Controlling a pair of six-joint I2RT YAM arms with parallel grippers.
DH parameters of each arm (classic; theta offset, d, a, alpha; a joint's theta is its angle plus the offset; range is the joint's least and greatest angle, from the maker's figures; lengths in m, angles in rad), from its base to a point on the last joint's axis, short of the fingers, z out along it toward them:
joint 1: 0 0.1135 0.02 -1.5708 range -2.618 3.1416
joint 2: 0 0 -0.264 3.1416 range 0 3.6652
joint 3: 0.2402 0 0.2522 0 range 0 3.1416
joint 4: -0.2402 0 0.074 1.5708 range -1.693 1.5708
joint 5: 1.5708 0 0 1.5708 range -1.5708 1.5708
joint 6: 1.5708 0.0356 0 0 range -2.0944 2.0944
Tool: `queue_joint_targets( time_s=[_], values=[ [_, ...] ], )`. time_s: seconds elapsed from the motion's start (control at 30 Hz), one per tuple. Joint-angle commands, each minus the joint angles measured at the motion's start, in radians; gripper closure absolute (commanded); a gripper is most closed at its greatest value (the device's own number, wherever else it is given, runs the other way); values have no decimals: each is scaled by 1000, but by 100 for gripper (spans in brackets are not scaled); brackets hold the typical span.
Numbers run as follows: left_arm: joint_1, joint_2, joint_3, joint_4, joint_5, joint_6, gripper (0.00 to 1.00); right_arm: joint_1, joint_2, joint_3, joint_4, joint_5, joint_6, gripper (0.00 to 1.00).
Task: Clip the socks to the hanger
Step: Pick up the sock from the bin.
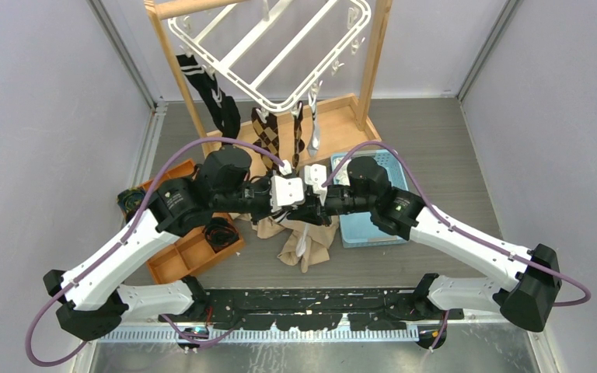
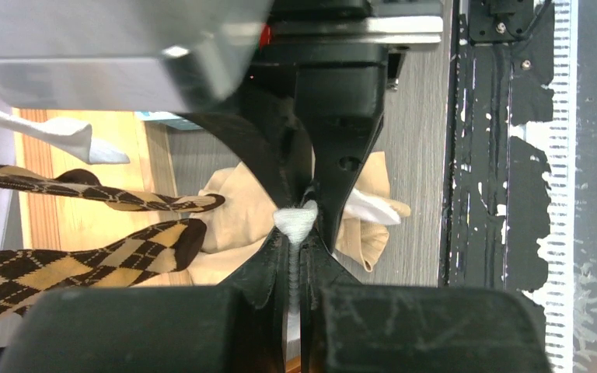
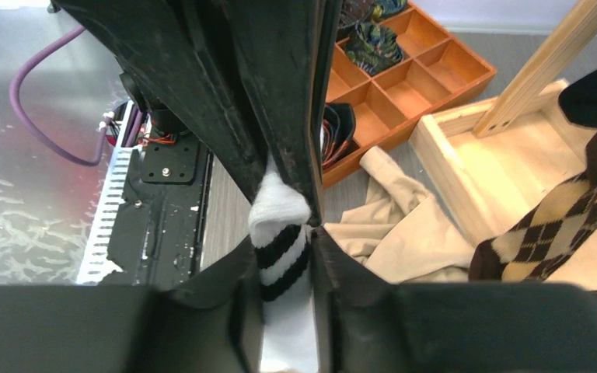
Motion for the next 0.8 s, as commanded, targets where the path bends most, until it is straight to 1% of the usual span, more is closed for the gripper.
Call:
queue_joint_targets(
  time_s=[0.0,0.03,0.1,0.17,0.27,0.3,0.33,0.4,0.5,0.63,0.77],
  values=[
    [-4,-27,8,102,-34,-81,99,5,-11,37,-13,22,-28,89],
    [-4,-38,-2,122,-45,-100,95,4,-18,31,-13,23,-31,92],
    [-3,-68,-36,173,-66,-149,83,4,-36,16,-11,27,-33,98],
    [-3,-118,-87,239,-77,-204,67,5,-56,3,-14,26,-43,99],
    [-2,-217,-193,383,-95,-318,44,5,-88,-17,-14,12,-57,99],
    [-2,-257,-236,428,-97,-348,38,5,-97,-24,-13,4,-63,99],
    [-2,-298,-281,481,-101,-383,34,5,-107,-31,-11,-3,-69,99],
    [-1,-383,-370,574,-117,-451,29,4,-128,-46,-3,-13,-82,99],
    [-1,-514,-511,679,-138,-545,24,4,-154,-68,16,-18,-104,99],
    [-2,-637,-668,822,-131,-650,24,4,-179,-85,34,-30,-139,99],
    [-1,-707,-812,1026,-123,-721,26,5,-172,-77,41,-56,-141,99]
  ],
)
